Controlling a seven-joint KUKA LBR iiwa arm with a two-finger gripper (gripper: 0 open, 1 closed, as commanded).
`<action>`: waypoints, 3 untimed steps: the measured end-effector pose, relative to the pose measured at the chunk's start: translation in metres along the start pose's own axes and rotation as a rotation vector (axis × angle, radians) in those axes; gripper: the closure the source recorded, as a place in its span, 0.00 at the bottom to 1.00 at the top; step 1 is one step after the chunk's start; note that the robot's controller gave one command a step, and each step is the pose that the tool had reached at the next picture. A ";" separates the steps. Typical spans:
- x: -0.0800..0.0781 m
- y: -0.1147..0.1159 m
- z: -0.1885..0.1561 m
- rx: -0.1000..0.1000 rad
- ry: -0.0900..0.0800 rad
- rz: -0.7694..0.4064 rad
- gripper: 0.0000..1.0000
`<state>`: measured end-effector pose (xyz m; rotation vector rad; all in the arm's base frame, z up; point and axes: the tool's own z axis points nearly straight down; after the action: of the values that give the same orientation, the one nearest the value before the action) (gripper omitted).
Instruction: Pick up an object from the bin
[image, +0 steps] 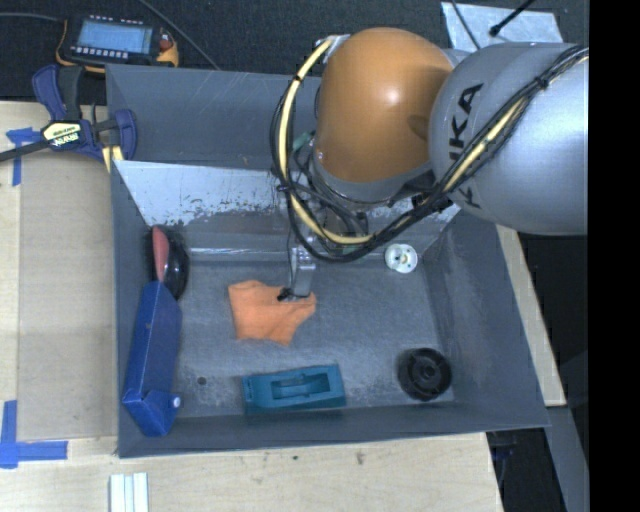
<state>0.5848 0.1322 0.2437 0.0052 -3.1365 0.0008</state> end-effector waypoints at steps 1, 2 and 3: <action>-0.002 -0.001 -0.005 -0.002 -0.009 0.003 0.00; -0.006 0.013 0.036 -0.001 -0.012 -0.037 0.00; 0.029 0.010 0.048 -0.001 -0.006 0.119 0.00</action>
Offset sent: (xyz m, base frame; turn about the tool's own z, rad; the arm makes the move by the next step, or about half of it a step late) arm 0.0052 0.0185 -0.0507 -0.0508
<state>0.5555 0.1419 0.1957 -0.1821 -3.1374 -0.0006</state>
